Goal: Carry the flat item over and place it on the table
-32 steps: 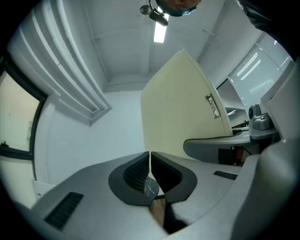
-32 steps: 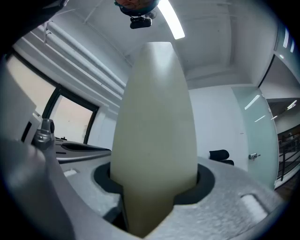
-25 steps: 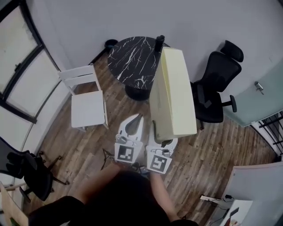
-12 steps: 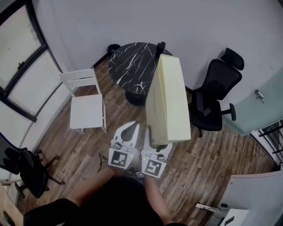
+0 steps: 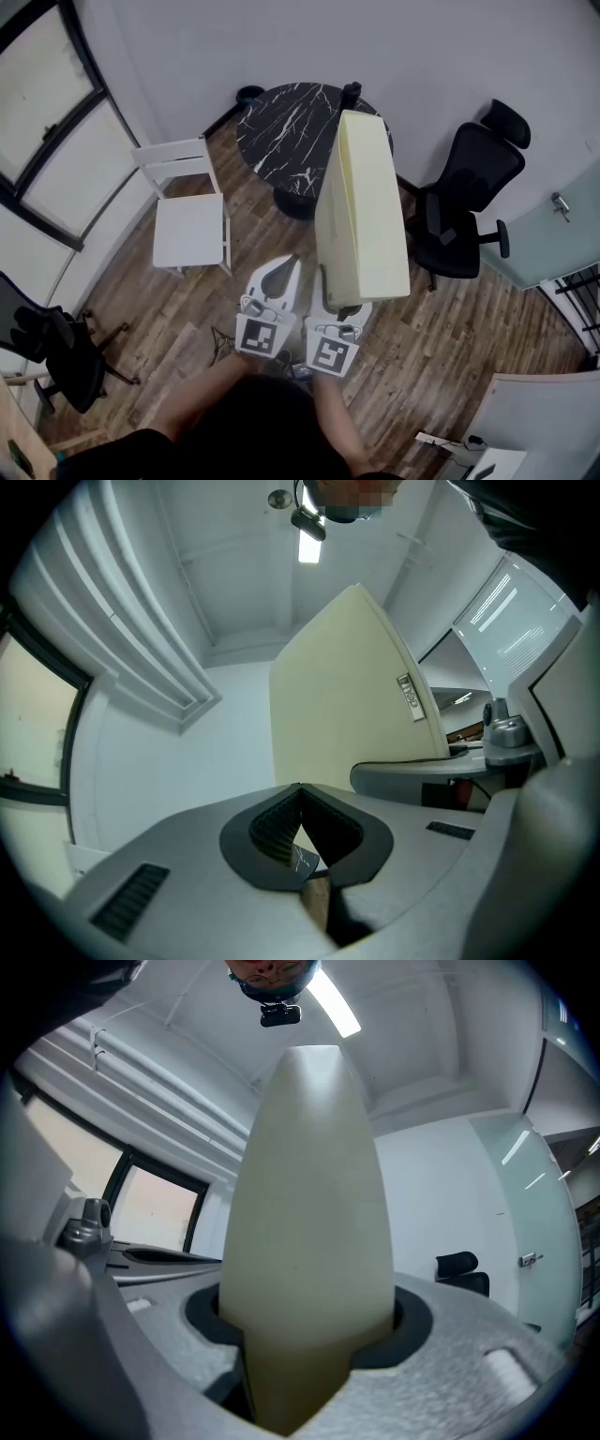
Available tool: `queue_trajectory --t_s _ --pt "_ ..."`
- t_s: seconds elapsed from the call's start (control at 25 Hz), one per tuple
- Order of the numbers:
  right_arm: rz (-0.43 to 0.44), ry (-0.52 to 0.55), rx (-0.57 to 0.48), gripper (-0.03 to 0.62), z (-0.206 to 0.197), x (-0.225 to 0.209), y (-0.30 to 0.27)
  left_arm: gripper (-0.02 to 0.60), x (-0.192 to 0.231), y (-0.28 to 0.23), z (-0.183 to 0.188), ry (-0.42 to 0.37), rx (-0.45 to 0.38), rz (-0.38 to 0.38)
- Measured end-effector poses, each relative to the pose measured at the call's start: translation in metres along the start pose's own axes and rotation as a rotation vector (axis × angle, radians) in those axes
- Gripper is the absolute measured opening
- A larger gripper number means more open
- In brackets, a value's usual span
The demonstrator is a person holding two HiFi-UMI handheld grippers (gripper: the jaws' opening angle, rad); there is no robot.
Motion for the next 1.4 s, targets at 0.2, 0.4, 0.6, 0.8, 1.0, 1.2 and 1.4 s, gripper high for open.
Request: queue_trajectory --t_s 0.2,0.4,0.6,0.8,1.0,1.2,1.4 --pt "-0.005 0.026 0.009 0.270 -0.006 0.000 -0.028 0.000 0.016 -0.022 -0.007 0.045 -0.011 0.002" --pt "-0.030 0.032 0.027 0.270 -0.013 0.003 -0.057 0.000 0.034 -0.048 -0.011 0.041 0.014 -0.029" --pt "-0.043 0.058 0.028 0.270 -0.019 0.012 -0.096 0.000 0.067 -0.075 -0.015 0.084 -0.002 -0.046" --pt "-0.075 0.070 0.051 0.270 -0.021 0.015 -0.127 0.000 0.099 -0.098 -0.019 0.110 -0.002 -0.064" --pt "-0.096 0.082 0.048 0.270 -0.020 0.024 -0.156 0.000 0.125 -0.118 -0.026 0.106 -0.007 -0.094" --pt "-0.119 0.087 0.056 0.270 -0.024 0.035 -0.177 0.002 0.141 -0.135 -0.029 0.103 -0.033 -0.127" --pt "-0.128 0.088 0.061 0.270 -0.028 0.034 -0.191 0.000 0.147 -0.148 -0.028 0.103 -0.044 -0.134"
Point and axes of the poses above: the fingertips, and each gripper's own axes: y backward along the fingers, x to its left, z out of its top, the point moved 7 cm from there along y, backward along the fingers, and after that the axes turned 4 degrees about z, right-handed, at the moved point
